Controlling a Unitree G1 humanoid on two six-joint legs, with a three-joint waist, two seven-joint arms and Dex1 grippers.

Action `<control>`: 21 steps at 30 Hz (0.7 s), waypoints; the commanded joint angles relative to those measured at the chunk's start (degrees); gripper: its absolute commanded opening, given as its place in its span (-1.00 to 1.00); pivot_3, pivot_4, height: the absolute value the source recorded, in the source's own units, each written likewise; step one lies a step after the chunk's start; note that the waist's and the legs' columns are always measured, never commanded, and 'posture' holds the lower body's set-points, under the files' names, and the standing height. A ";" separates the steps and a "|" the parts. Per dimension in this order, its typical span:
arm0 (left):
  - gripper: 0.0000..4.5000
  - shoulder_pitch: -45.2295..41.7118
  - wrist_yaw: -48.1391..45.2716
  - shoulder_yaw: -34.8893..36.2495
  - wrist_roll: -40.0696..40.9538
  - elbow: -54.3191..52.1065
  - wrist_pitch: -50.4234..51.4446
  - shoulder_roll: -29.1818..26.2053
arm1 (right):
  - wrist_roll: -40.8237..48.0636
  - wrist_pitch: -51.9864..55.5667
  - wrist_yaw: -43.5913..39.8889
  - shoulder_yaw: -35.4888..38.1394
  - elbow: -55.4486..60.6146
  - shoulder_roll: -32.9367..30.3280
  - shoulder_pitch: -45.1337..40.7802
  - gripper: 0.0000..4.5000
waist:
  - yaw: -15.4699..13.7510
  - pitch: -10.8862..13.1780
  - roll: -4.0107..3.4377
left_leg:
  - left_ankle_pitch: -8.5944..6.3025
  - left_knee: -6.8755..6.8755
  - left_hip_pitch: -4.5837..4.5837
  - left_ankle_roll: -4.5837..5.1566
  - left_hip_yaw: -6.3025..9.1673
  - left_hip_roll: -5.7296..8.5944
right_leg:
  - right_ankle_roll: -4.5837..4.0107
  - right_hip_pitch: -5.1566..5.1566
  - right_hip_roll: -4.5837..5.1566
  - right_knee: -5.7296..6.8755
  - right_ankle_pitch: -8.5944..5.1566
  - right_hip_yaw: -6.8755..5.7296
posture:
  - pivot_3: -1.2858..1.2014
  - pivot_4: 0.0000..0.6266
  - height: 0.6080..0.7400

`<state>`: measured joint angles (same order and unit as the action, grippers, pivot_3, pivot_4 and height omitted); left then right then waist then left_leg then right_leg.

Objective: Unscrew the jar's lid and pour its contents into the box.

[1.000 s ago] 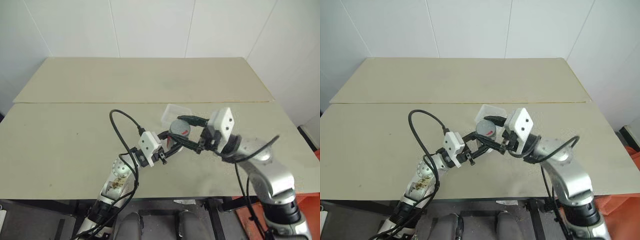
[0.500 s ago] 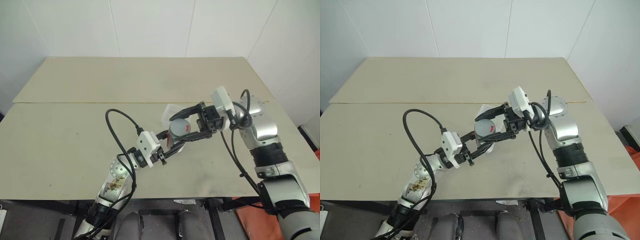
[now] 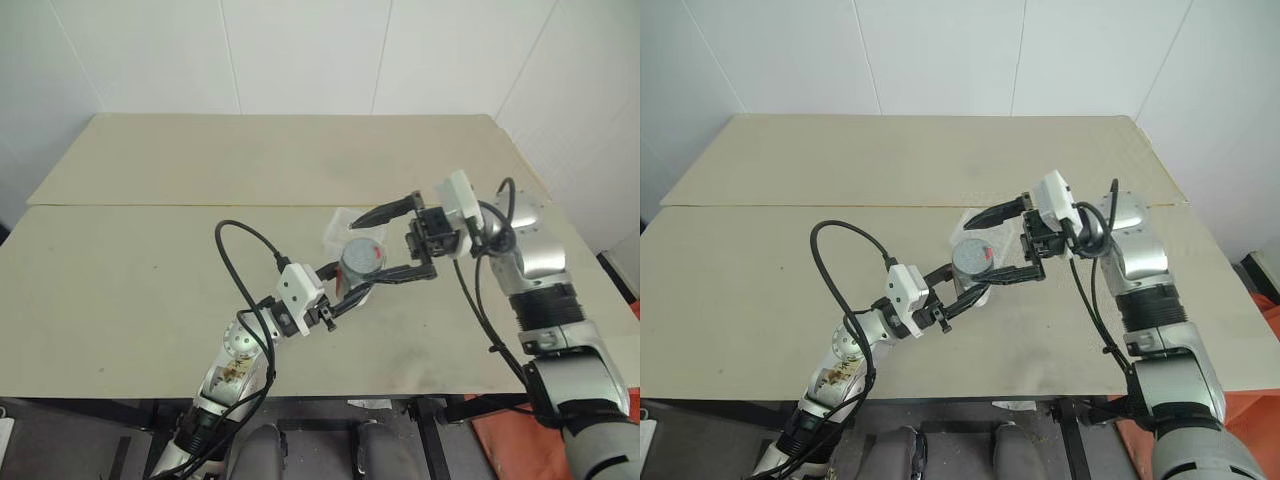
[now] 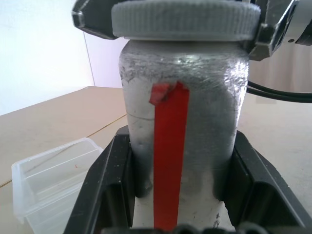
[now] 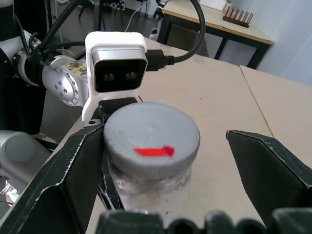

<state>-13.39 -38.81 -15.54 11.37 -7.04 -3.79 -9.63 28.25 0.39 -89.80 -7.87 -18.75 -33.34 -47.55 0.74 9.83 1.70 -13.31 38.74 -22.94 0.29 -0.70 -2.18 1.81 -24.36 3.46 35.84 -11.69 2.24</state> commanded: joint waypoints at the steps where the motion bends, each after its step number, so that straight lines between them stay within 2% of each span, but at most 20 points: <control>1: -0.13 -1.24 -1.79 -0.80 0.87 -1.77 -2.14 0.20 | 0.47 -1.12 -0.43 4.00 1.25 -1.72 0.16 0.98 | 0.00 0.00 0.00 | 0.00 0.00 0.00 0.00 0.00 0.00 | 0.00 0.00 0.00 0.00 0.00 0.00 | 0.03 -0.52 1.00; 10: -0.13 -1.21 -2.28 -0.99 1.00 -0.99 -2.33 0.79 | 0.23 -1.52 -0.73 7.38 1.52 -5.29 2.13 0.98 | 0.00 0.00 0.00 | 0.00 0.00 0.01 0.00 -0.02 0.00 | 0.00 0.00 0.00 0.00 0.00 0.02 | 0.03 -0.52 1.00; 16: -0.13 -1.35 -2.19 -0.70 0.76 -0.06 -2.62 1.45 | 3.42 3.66 -1.15 8.53 12.03 -9.47 7.06 0.98 | -0.07 0.00 0.00 | 0.00 0.00 -0.01 0.00 -0.02 0.01 | 0.00 0.00 0.00 -0.02 0.00 0.03 | 0.03 -0.52 1.00; 21: -0.13 -1.26 -2.02 -0.67 0.52 0.11 -2.73 1.69 | 6.16 8.45 5.21 9.31 22.05 -8.66 10.95 0.98 | 0.11 0.00 0.00 | 0.00 -0.01 0.02 0.00 -0.01 -0.01 | 0.20 0.00 -0.02 -0.01 -0.12 0.05 | 0.03 -0.52 1.00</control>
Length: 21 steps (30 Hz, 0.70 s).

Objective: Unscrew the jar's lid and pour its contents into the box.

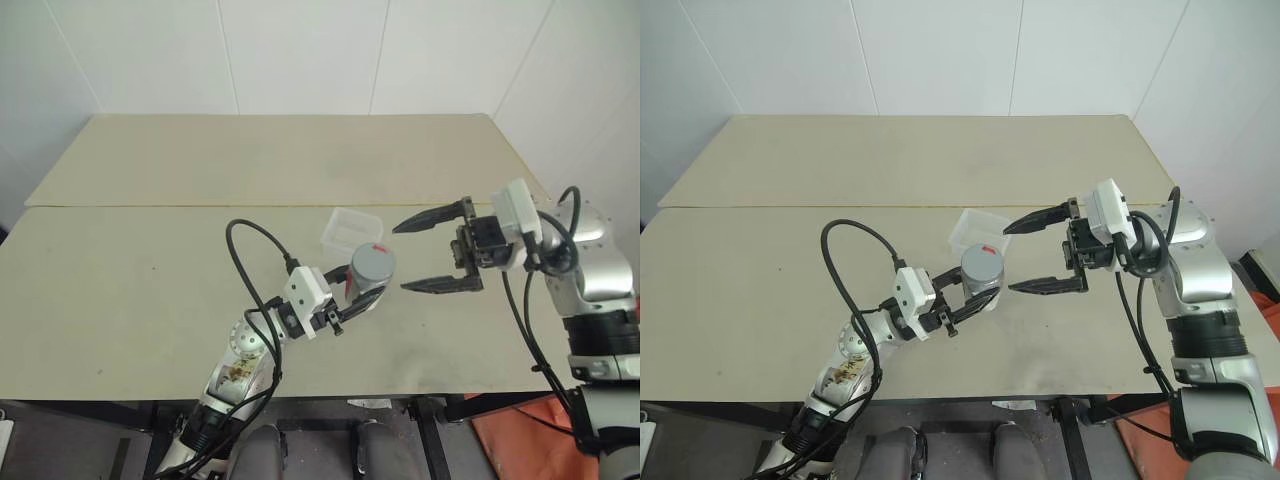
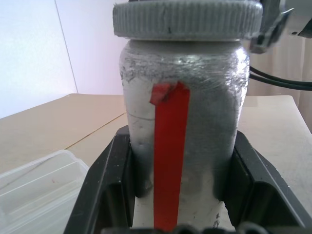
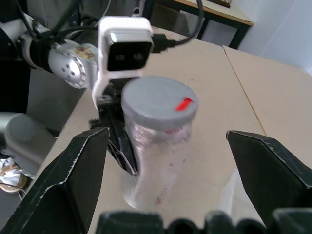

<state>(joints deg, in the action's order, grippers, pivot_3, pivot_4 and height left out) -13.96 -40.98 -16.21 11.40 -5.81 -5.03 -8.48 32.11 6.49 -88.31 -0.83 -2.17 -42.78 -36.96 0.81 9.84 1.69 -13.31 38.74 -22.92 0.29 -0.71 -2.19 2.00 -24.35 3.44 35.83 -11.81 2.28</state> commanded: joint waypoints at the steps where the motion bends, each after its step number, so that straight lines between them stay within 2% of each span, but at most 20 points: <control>1: -0.13 -0.66 0.23 -0.02 0.43 -1.12 -1.50 0.61 | 2.40 2.95 5.99 2.23 7.05 1.83 0.79 0.98 | 0.06 0.00 0.00 | 0.00 0.00 0.02 0.00 0.00 0.01 | 0.09 0.00 0.00 0.03 -0.05 0.01 | 0.03 -0.52 1.00; 8: -0.13 -0.74 0.39 -0.19 0.21 -1.04 -1.35 1.01 | 0.43 5.08 16.37 0.72 13.03 8.04 2.51 0.98 | -0.09 0.00 0.00 | 0.00 0.06 0.04 0.00 0.00 0.02 | 0.22 0.01 0.00 0.07 -0.10 0.03 | 0.03 -0.52 1.00; 14: -0.13 -1.09 0.24 -0.08 0.25 -0.92 -1.41 0.97 | -2.90 3.35 19.32 -1.14 12.60 9.72 3.03 0.98 | -0.10 0.00 0.00 | 0.00 0.03 0.02 0.00 0.00 0.02 | 0.20 0.00 0.00 0.03 -0.09 0.03 | 0.03 -0.52 1.00; 21: -0.13 -1.10 0.26 -0.31 0.15 -0.72 -1.68 1.25 | -4.41 2.28 18.70 -1.06 11.94 9.55 3.32 0.98 | -0.09 0.00 0.00 | 0.00 0.03 0.02 0.00 0.00 0.02 | 0.21 0.00 0.00 0.03 -0.10 0.03 | 0.03 -0.52 1.00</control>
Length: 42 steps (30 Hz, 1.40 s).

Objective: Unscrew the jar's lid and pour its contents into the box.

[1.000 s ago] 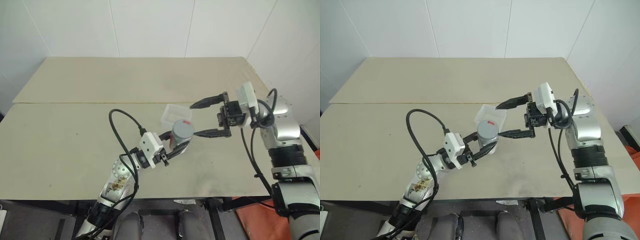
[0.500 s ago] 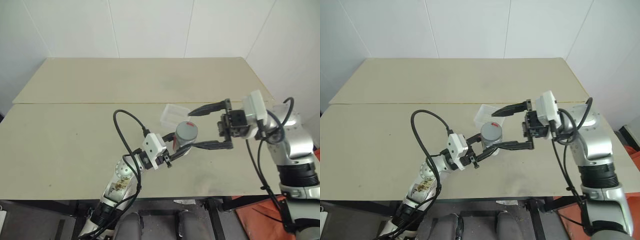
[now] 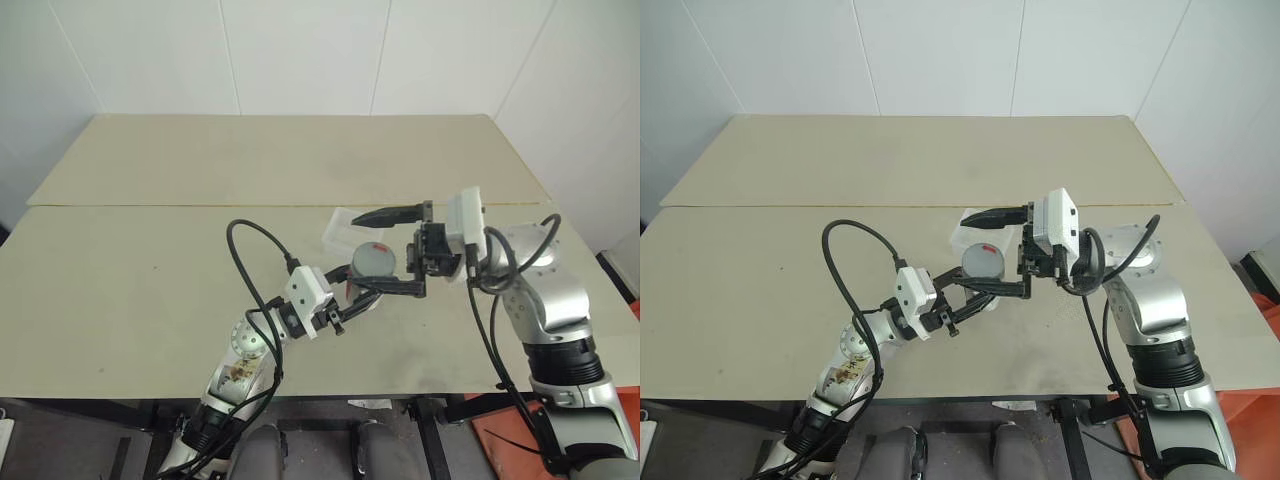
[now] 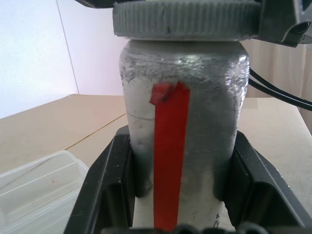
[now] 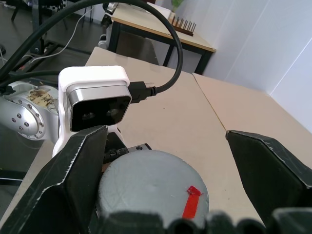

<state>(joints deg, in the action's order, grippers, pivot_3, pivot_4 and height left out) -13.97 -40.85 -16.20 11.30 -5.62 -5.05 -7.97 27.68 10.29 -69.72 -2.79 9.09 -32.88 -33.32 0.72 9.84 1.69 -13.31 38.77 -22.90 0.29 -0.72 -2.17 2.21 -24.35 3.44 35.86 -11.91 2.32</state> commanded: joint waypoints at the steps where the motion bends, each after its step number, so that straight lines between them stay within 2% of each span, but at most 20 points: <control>1: -0.13 -1.08 0.20 -0.36 0.20 -0.89 -1.69 0.82 | -0.23 -1.58 0.29 0.97 0.56 -0.44 -0.38 0.98 | 0.01 0.00 0.00 | 0.00 0.00 0.00 0.00 0.00 0.00 | 0.00 0.00 0.00 0.00 0.00 0.00 | 0.03 -0.52 1.00; 10: -0.13 -0.91 0.22 -0.31 0.13 -0.65 -1.97 0.89 | -1.90 -3.04 0.37 2.63 -2.16 -1.83 -0.41 0.98 | 0.00 0.00 0.00 | 0.00 0.00 0.00 0.00 0.00 0.00 | 0.00 0.00 0.00 0.00 0.00 0.00 | 0.03 -0.52 1.00; 31: -0.13 -0.89 0.12 -0.43 0.24 -0.05 -2.42 0.87 | -0.55 -6.01 -1.91 8.29 -6.13 -9.41 2.42 0.98 | -0.05 0.00 0.00 | 0.00 0.00 -0.01 0.00 -0.01 0.02 | 0.00 0.01 0.01 -0.04 0.00 0.02 | 0.03 -0.52 1.00; 39: -0.13 -0.98 -0.07 -0.36 0.16 0.57 -2.96 0.90 | 6.99 -0.25 -8.12 9.72 -0.74 -13.26 5.25 0.98 | 0.00 0.00 0.01 | 0.00 0.00 -0.01 0.00 -0.01 0.03 | 0.01 0.02 0.01 -0.04 0.00 0.05 | 0.03 -0.52 1.00; 42: -0.13 -1.09 0.11 -0.39 0.03 0.72 -3.01 1.09 | 8.89 1.62 -7.07 9.00 2.39 -12.27 5.19 0.98 | 0.06 0.00 0.01 | 0.00 0.00 0.02 0.00 -0.01 0.01 | 0.02 0.02 -0.01 -0.03 0.00 0.05 | 0.03 -0.52 1.00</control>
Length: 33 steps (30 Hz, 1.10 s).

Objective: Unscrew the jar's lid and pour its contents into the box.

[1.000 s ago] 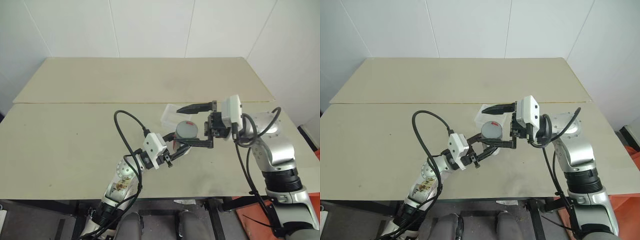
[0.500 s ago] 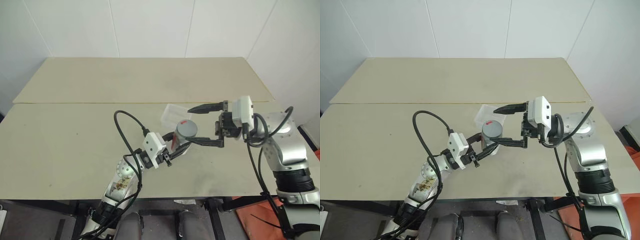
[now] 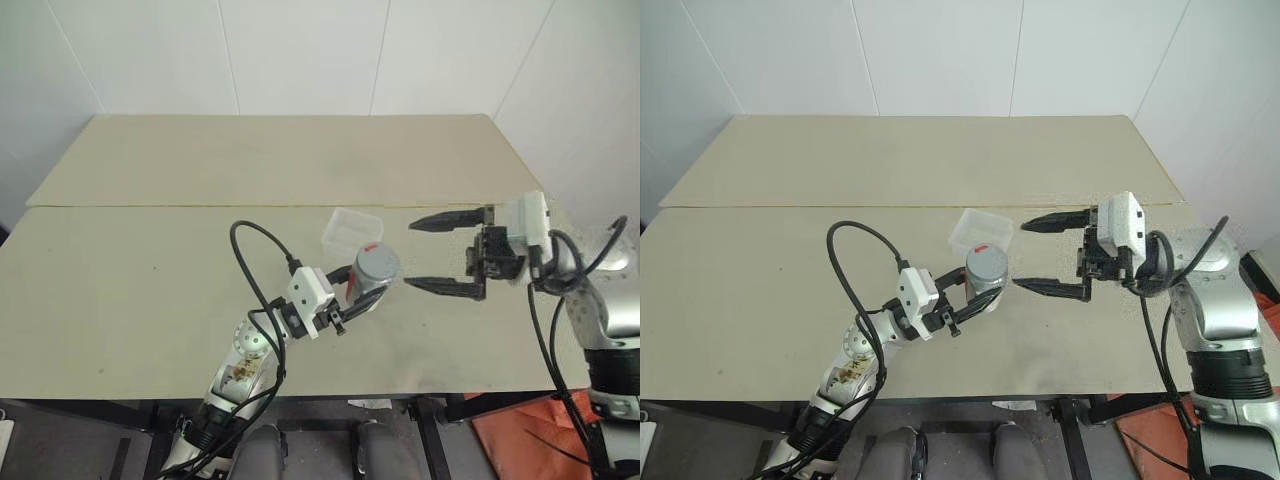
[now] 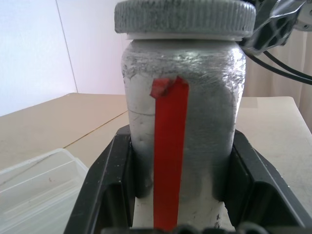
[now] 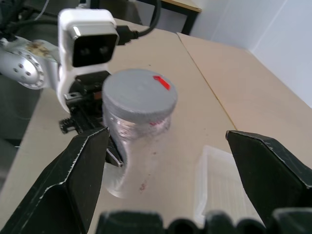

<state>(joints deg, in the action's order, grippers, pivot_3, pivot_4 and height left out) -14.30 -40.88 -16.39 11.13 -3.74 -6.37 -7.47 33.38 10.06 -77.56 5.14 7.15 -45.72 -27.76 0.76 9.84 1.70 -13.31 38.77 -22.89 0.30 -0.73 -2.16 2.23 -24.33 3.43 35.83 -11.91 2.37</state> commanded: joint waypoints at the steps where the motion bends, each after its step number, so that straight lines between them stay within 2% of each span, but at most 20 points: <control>1: -0.13 -0.78 0.24 -0.21 0.20 -1.18 -1.62 0.68 | 3.14 2.34 2.38 0.40 5.04 1.68 -0.88 0.98 | 0.04 0.00 0.00 | 0.00 0.00 0.01 0.00 0.00 -0.01 | 0.00 0.01 -0.01 0.01 0.00 0.00 | 0.03 -0.52 1.00; 9: -0.13 -0.95 0.49 -0.16 0.02 -1.11 -1.66 0.96 | 0.80 3.40 9.22 -4.97 7.21 9.63 -3.09 0.98 | -0.03 0.00 0.00 | 0.00 0.03 -0.01 0.00 0.00 0.01 | 0.01 0.00 -0.01 0.02 0.00 0.00 | 0.03 -0.52 1.00; 15: -0.13 -1.24 0.65 -0.09 -0.25 -1.03 -1.87 1.03 | -3.58 0.52 12.39 -7.13 4.50 13.82 -4.20 0.98 | -0.04 0.00 -0.01 | 0.00 0.01 -0.04 0.00 0.01 0.01 | 0.00 -0.02 0.00 0.01 0.01 -0.01 | 0.03 -0.52 1.00; 21: -0.13 -0.66 0.71 -0.02 -0.17 -1.40 -2.02 0.66 | -4.92 -0.92 12.03 -5.70 2.07 13.39 -4.30 0.98 | -0.07 0.00 0.00 | 0.00 0.02 -0.03 0.00 0.00 0.01 | 0.00 -0.01 0.00 0.01 0.01 -0.01 | 0.03 -0.52 1.00; 33: -0.13 -0.76 0.47 -0.20 0.43 -0.92 -2.12 0.50 | -3.70 -1.57 10.13 -0.42 1.98 8.10 -0.99 0.98 | -0.08 0.00 0.00 | 0.00 0.01 -0.02 0.00 0.01 0.01 | 0.00 0.00 0.00 0.01 0.00 0.00 | 0.03 -0.52 1.00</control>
<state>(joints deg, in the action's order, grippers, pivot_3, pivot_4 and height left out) -14.89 -39.61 -16.07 10.85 -3.39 -7.23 -7.26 29.25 9.99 -68.14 1.22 8.56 -36.61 -28.38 0.68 9.84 1.70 -13.31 38.77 -22.91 0.29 -0.73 -2.15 2.23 -24.34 3.43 35.83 -11.90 2.37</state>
